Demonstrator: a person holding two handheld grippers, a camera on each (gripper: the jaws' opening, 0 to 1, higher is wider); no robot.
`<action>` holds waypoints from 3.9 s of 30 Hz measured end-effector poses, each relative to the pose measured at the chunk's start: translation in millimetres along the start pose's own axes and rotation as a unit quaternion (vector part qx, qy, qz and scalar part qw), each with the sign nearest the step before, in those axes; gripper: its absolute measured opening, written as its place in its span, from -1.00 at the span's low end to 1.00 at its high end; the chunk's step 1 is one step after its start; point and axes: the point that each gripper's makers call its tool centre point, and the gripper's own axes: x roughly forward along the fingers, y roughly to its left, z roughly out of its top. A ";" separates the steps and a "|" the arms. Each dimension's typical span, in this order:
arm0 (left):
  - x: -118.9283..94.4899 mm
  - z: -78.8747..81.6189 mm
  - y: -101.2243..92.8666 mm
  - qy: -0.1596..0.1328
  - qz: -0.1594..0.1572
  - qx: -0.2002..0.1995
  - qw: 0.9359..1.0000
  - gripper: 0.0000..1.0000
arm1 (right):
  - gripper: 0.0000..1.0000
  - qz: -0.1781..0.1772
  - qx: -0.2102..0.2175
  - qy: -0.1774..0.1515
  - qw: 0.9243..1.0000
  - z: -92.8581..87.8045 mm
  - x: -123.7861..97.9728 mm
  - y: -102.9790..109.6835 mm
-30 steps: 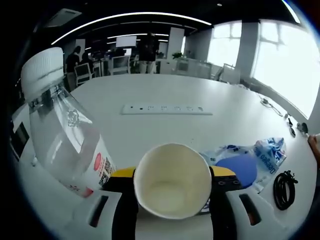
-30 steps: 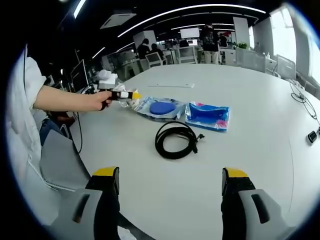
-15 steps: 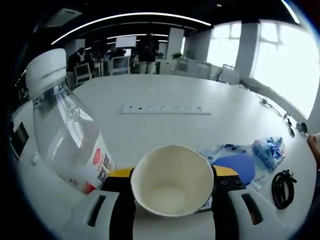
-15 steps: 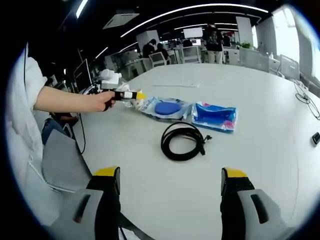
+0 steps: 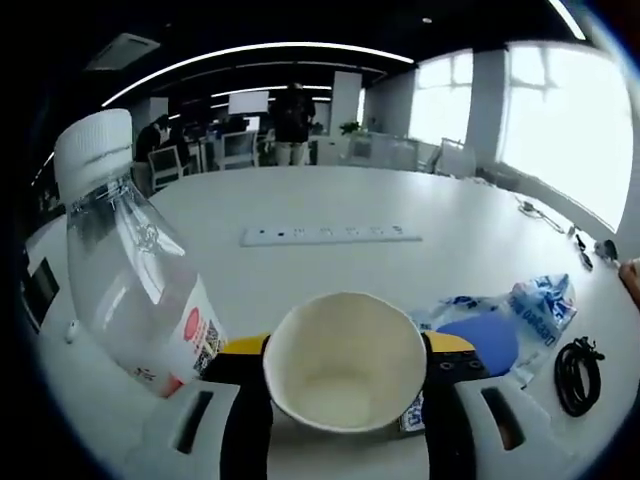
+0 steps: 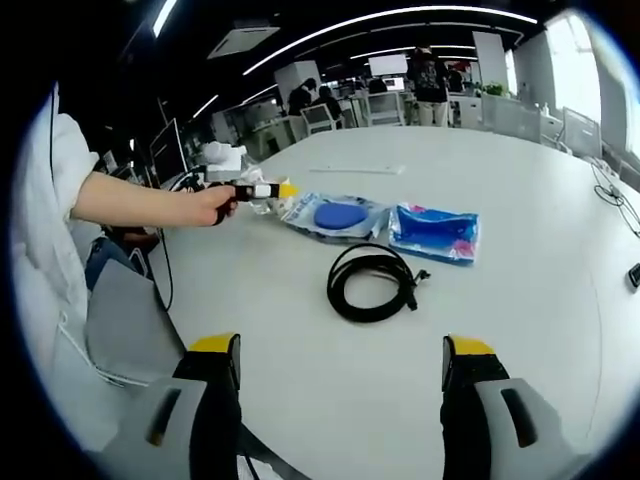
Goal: Arrange the tabletop items into an orderly group along one side of the table until the central work area is clear of visible clutter.
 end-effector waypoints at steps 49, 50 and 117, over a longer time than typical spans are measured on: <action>-28.1 74.6 -13.9 -0.083 -0.017 0.059 0.995 0.40 | 0.61 0.012 -0.004 -0.009 1.000 4.1 10.2 10.0; -31.1 79.3 -15.4 -0.086 -0.017 0.063 0.994 0.40 | 0.61 0.013 -0.004 -0.009 1.000 4.6 10.5 10.6; -220.7 -17.0 22.1 0.075 -0.155 0.114 0.978 0.93 | 0.66 -0.014 -0.030 -0.021 0.999 13.5 -6.5 -2.8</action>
